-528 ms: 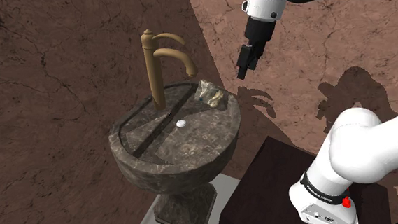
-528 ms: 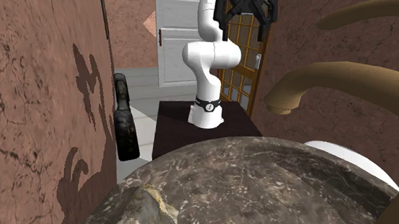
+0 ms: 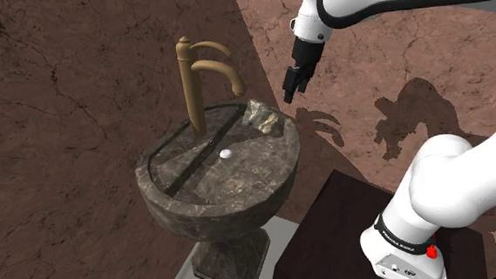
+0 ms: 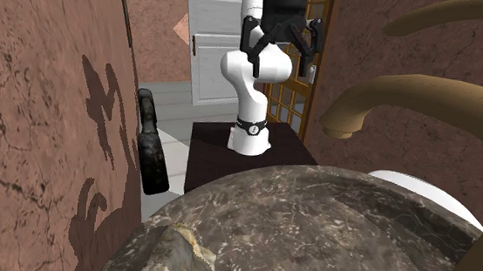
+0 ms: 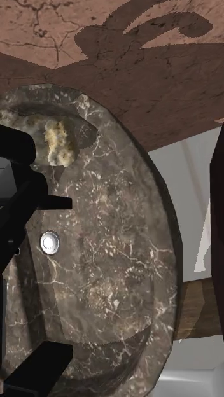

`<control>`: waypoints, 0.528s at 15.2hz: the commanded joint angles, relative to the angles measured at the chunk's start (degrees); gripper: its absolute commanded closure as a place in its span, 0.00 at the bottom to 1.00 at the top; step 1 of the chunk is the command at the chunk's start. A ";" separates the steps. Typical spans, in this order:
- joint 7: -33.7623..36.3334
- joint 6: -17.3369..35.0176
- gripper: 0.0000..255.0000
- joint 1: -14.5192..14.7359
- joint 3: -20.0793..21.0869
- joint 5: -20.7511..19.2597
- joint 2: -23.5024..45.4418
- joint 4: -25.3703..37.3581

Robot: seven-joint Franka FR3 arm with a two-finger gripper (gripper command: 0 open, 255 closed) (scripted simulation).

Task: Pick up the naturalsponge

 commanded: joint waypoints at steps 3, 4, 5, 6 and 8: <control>-3.20 6.03 0.00 -0.82 -3.02 -0.36 6.97 1.52; -3.95 7.49 0.00 -0.95 -3.71 -0.28 8.76 1.95; -4.72 8.91 0.00 -1.06 -4.39 -0.14 10.59 2.46; -5.51 10.29 0.00 -1.16 -5.06 0.06 12.45 3.05; -7.16 12.89 0.00 -1.31 -6.39 0.66 16.29 4.45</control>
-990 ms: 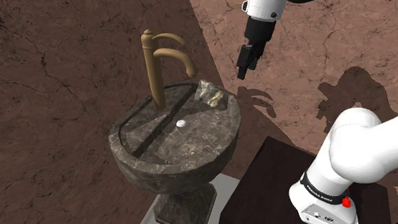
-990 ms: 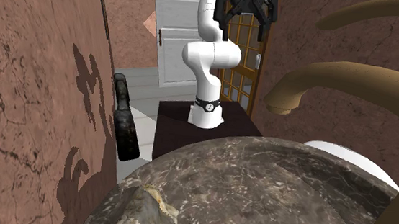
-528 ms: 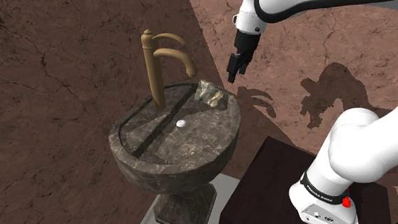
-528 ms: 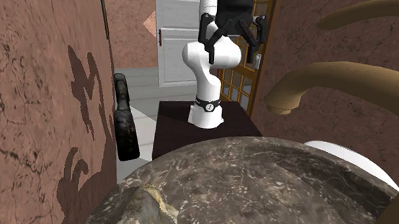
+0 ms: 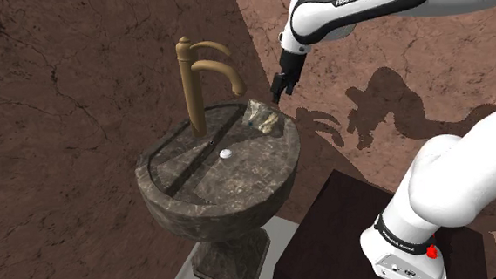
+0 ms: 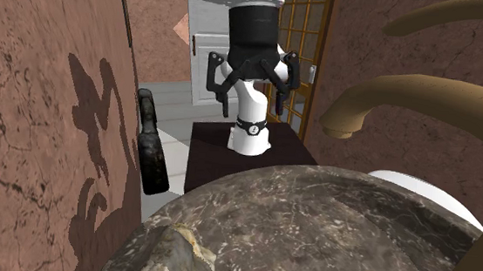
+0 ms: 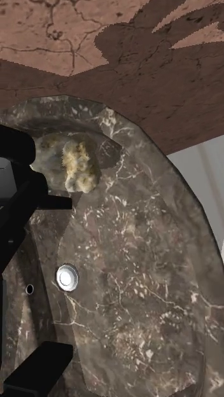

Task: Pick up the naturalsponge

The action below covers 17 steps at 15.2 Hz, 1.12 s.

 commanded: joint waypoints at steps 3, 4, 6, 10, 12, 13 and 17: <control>-3.53 5.10 0.00 -0.31 -2.55 1.69 7.72 2.92; -4.48 6.13 0.00 -0.38 -3.14 2.33 9.76 3.96; -6.47 7.98 0.00 -0.58 -4.20 3.84 13.93 6.28; -10.68 10.77 0.00 -1.39 -5.79 7.63 22.49 11.81; -12.78 11.69 0.00 -2.08 -6.23 9.76 26.85 15.04; -13.79 12.03 0.00 -2.52 -6.35 10.84 29.05 16.78; -17.38 12.65 0.00 -4.81 -6.21 14.95 37.91 24.53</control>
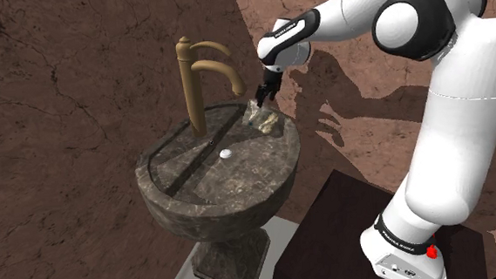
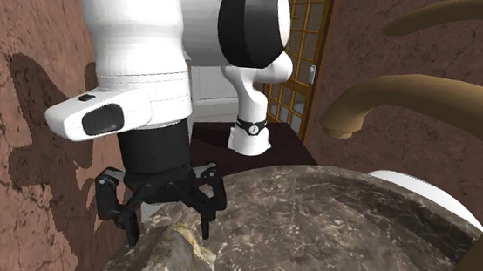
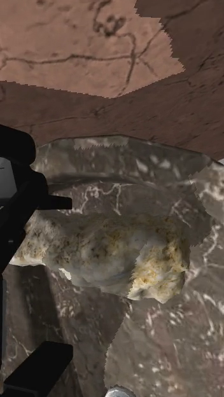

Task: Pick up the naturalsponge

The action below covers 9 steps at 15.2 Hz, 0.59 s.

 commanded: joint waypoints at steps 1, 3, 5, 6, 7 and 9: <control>-0.72 0.09 0.00 -0.56 0.15 0.97 2.17 2.02; -1.16 1.35 0.00 -0.67 0.34 1.45 2.91 1.44; -1.63 2.58 0.00 -0.79 0.54 1.96 3.69 0.91; -1.86 3.20 0.00 -0.85 0.64 2.22 4.09 0.67; -2.11 3.80 0.00 -0.91 0.75 2.49 4.50 0.44; -2.49 4.76 0.00 -1.02 0.93 2.91 5.16 0.09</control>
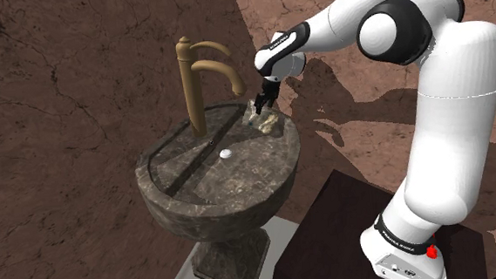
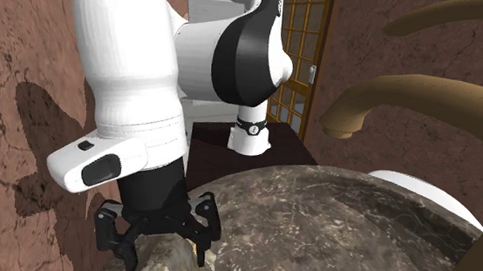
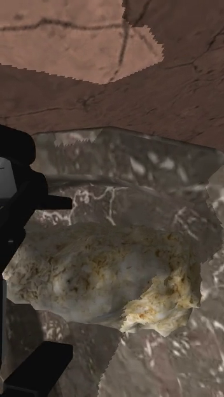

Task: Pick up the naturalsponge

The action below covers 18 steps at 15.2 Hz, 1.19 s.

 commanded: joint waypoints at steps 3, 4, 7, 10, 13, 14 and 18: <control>-0.18 0.47 1.00 -0.03 0.05 0.14 0.05 -0.39; -0.18 0.44 1.00 -0.03 0.04 0.13 0.01 -0.40; -0.17 0.41 1.00 -0.02 0.03 0.11 -0.02 -0.41; -0.20 0.43 1.00 -0.04 0.04 0.13 0.03 -0.38; 0.32 -0.74 1.00 0.12 -0.17 -0.38 -0.73 0.10; 0.56 -1.35 1.00 0.19 -0.28 -0.65 -1.13 0.34; 1.49 -3.83 1.00 0.41 -0.66 -1.65 -2.67 1.41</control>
